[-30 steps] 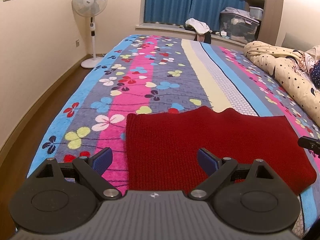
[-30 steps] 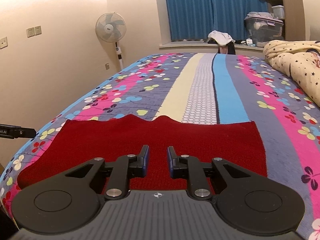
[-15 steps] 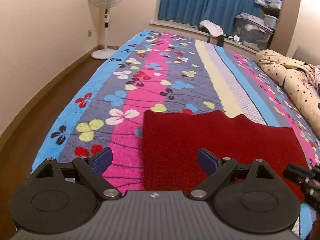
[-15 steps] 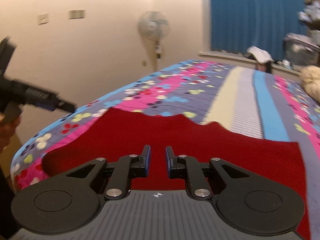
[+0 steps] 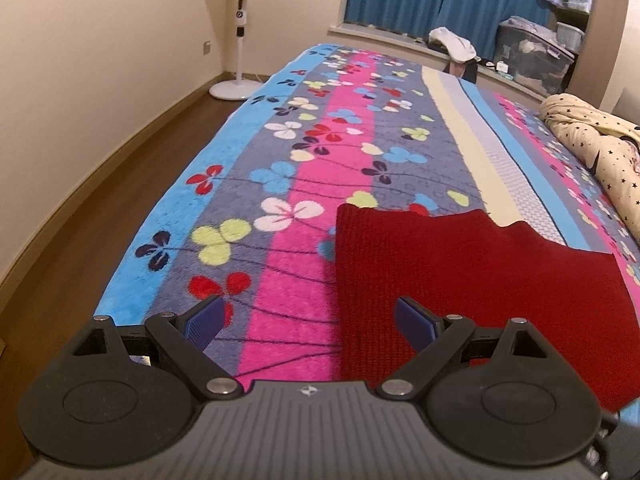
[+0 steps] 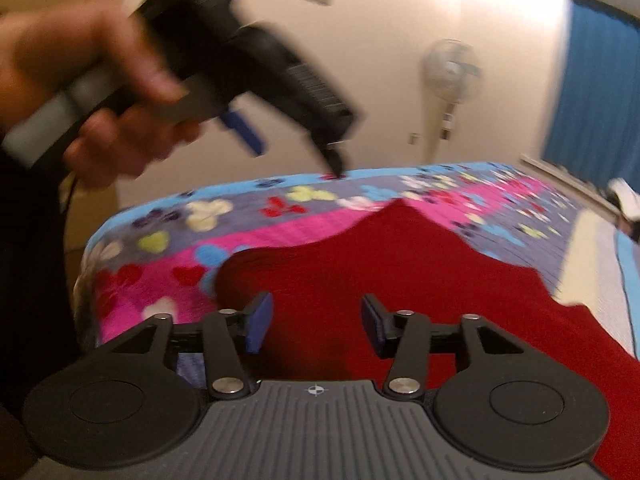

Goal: Fold small clothes

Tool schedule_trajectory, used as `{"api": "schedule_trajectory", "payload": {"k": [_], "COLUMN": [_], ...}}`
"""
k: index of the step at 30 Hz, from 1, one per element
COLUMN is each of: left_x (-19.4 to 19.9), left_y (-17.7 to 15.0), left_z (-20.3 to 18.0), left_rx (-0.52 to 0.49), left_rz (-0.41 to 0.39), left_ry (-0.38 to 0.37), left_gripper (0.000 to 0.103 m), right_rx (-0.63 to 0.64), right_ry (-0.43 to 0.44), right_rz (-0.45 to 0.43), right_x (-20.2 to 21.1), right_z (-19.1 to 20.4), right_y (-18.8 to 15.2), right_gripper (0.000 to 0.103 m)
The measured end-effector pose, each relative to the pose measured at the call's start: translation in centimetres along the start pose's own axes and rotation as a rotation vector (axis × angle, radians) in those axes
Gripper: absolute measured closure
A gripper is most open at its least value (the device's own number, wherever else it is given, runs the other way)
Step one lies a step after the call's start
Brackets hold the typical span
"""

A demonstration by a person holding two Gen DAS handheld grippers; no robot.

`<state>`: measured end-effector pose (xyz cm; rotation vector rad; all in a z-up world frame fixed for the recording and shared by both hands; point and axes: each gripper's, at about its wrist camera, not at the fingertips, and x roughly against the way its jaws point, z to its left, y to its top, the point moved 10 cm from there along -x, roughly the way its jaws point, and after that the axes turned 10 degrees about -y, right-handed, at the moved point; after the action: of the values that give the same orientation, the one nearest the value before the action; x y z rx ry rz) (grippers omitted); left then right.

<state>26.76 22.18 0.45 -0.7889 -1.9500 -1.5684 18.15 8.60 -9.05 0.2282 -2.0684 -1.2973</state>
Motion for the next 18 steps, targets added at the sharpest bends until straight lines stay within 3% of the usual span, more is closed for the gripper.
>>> {"api": "schedule_trajectory", "payload": {"k": [3,5,9,10,11,15,18], "left_x": [-0.3,-0.6,-1.5,-1.9,-2.4,-4.8,-6.6], "left_y": [0.0,0.0,0.0,0.1,0.1,-0.3,-0.2], "left_z": [0.2,0.4,0.5,0.6,0.7,0.6,-0.6], "left_rx": [0.006,0.016,0.052,0.075,0.104,0.251,0.315], "left_rz": [0.010,0.018,0.049,0.062,0.081,0.195,0.262], "left_ry": [0.007,0.006,-0.029,-0.051,-0.081,-0.234,-0.373], "left_gripper": [0.009,0.009,0.009,0.009,0.009,0.009,0.008], "right_rx": [0.096,0.172,0.310,0.323,0.329,0.288,0.212], "right_ry": [0.016,-0.017,-0.048,-0.051,-0.059,-0.062,-0.074], "right_rz": [0.022,0.055,0.032,0.027,0.025,0.004,-0.053], "right_x": [-1.3,-2.3,-3.3,-3.4,-3.4,-2.8,-1.6], "right_z": [2.3,3.1,4.3,4.4,4.2,3.0,1.6], "right_y": [-0.7,-1.7,-2.7,-2.7,-2.6,-1.6,0.3], "right_gripper": [0.043,0.043,0.043,0.045,0.057,0.085,0.087]}}
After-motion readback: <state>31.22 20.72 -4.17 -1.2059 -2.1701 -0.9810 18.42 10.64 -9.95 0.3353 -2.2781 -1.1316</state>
